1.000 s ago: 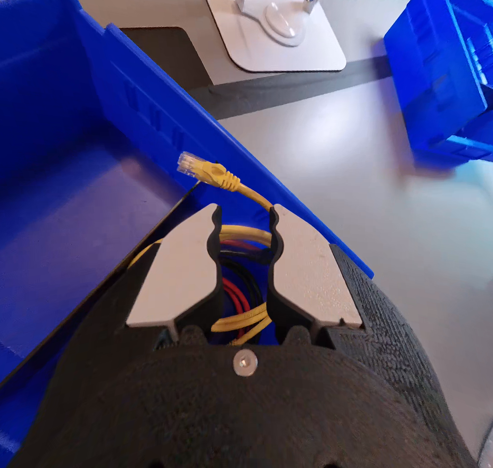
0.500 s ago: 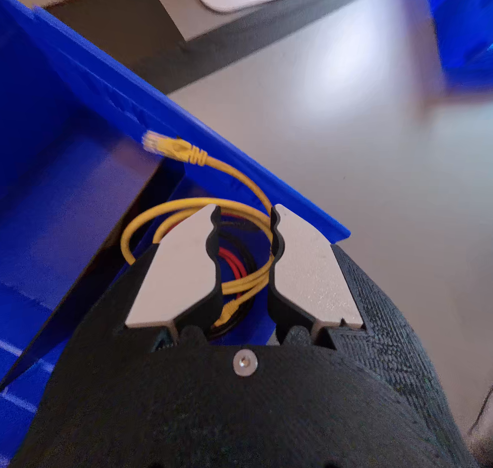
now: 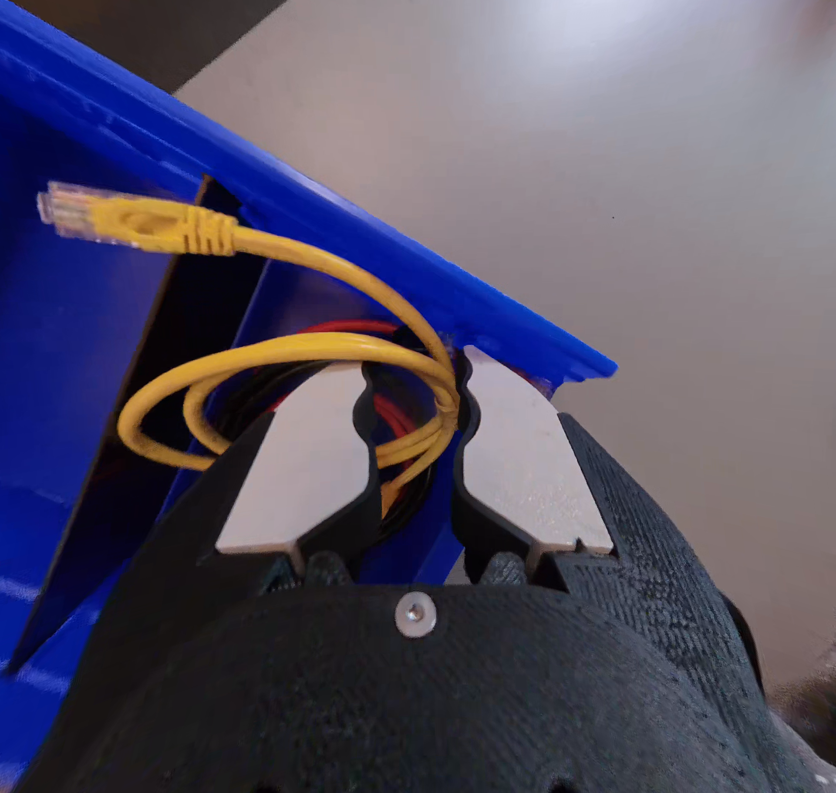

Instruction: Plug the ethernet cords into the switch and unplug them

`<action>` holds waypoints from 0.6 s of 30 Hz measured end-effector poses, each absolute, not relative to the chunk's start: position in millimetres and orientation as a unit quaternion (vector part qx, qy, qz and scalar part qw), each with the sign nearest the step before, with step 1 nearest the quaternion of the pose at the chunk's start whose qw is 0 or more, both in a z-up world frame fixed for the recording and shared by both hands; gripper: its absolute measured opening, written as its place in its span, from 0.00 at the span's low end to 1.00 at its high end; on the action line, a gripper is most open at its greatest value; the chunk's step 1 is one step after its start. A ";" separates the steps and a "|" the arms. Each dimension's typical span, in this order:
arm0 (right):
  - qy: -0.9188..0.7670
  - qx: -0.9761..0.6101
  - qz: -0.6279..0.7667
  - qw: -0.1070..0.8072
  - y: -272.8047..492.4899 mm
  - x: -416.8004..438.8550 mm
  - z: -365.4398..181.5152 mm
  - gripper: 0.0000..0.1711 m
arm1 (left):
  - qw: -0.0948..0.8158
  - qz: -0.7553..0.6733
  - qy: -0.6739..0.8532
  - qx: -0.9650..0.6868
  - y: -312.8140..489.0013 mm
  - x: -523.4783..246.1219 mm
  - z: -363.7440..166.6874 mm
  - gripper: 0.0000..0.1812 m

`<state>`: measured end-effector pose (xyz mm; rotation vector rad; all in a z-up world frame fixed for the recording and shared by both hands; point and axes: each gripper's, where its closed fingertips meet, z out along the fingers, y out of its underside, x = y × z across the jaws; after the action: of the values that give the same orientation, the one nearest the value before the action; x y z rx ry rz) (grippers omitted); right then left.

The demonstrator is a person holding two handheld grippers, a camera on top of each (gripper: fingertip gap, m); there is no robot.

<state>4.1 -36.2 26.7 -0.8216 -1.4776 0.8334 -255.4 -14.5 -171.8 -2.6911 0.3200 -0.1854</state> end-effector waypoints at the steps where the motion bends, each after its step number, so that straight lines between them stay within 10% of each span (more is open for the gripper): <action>1: -0.633 -0.353 0.358 0.589 -35.2 5.1 27.5 0.16 | 0.216 -0.045 0.123 -0.968 -16.9 -257.5 -163.7 0.18; 10: -0.611 -0.363 0.363 0.603 -21.8 16.9 36.4 0.16 | 0.204 0.178 0.271 -0.924 -36.4 -273.1 -95.5 0.07; 18: -0.593 -0.365 0.377 0.611 -16.2 25.7 45.1 0.16 | 0.044 0.168 0.436 -0.883 -106.5 -284.9 -147.4 0.07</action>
<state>25.7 -16.2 45.1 -0.8424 -1.3686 0.8702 -284.9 -106.5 -147.4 -2.6998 1.3313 0.5142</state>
